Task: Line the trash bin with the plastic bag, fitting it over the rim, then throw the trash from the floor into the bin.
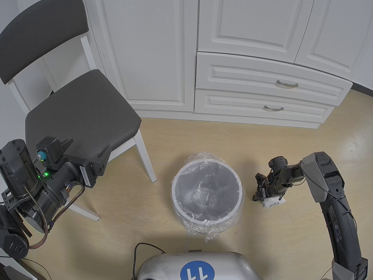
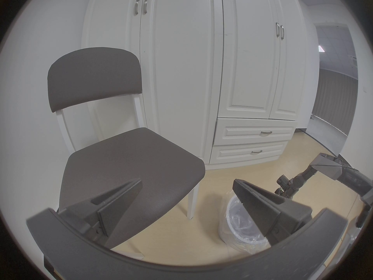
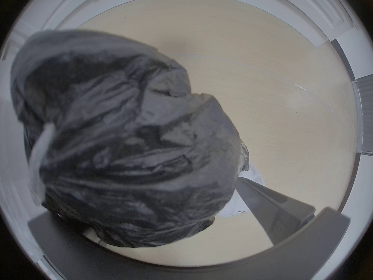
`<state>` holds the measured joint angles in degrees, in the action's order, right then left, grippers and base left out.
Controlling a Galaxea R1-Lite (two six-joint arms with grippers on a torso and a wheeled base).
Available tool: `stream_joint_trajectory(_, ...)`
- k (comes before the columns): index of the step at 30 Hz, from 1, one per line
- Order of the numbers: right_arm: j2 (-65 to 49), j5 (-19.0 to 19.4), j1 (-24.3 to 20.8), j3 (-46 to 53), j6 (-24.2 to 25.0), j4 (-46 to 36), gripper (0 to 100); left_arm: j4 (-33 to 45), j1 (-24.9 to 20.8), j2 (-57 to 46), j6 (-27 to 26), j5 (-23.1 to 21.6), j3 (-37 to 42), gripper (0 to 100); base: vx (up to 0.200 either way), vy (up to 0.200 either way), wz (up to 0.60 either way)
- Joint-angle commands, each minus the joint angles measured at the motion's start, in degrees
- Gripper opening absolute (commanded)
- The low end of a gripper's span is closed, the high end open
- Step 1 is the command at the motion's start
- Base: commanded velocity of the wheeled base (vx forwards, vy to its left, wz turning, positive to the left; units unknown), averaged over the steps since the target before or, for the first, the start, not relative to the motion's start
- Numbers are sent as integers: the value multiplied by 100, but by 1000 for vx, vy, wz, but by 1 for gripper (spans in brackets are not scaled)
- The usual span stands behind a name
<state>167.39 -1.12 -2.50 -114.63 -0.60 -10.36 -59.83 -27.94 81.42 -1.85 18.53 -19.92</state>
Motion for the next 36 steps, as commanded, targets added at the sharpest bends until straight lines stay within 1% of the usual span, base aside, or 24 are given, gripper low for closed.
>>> stream_joint_trajectory(1,83,-2,-5,4,-2,8,100,-2,-1,49,1,2,-3,100,0,0,0)
stream_joint_trajectory(6,136,-55,-5,4,42,236,100,-11,8,49,10,2,-12,100,0,0,0)
stream_joint_trajectory(17,215,-46,74,4,86,720,100,-11,8,49,10,2,6,100,0,0,0)
stream_joint_trajectory(18,215,-46,74,4,86,729,0,-11,8,49,1,2,6,100,0,0,0)
stream_joint_trajectory(23,215,-28,74,4,130,816,0,-11,8,58,1,2,14,100,0,0,0)
stream_joint_trajectory(27,162,15,109,4,429,1115,0,-11,-1,49,10,2,32,100,0,0,0)
stream_joint_trajectory(28,154,15,109,4,446,1124,0,-11,-1,49,10,2,32,100,0,0,0)
stream_joint_trajectory(30,66,33,171,4,684,1133,0,-11,-1,58,10,2,50,100,0,0,0)
stream_joint_trajectory(34,-233,33,188,19,956,1089,0,-11,-10,58,10,2,58,100,0,0,0)
stream_joint_trajectory(36,-497,68,197,239,1027,983,0,-11,-1,23,10,2,50,100,0,0,0)
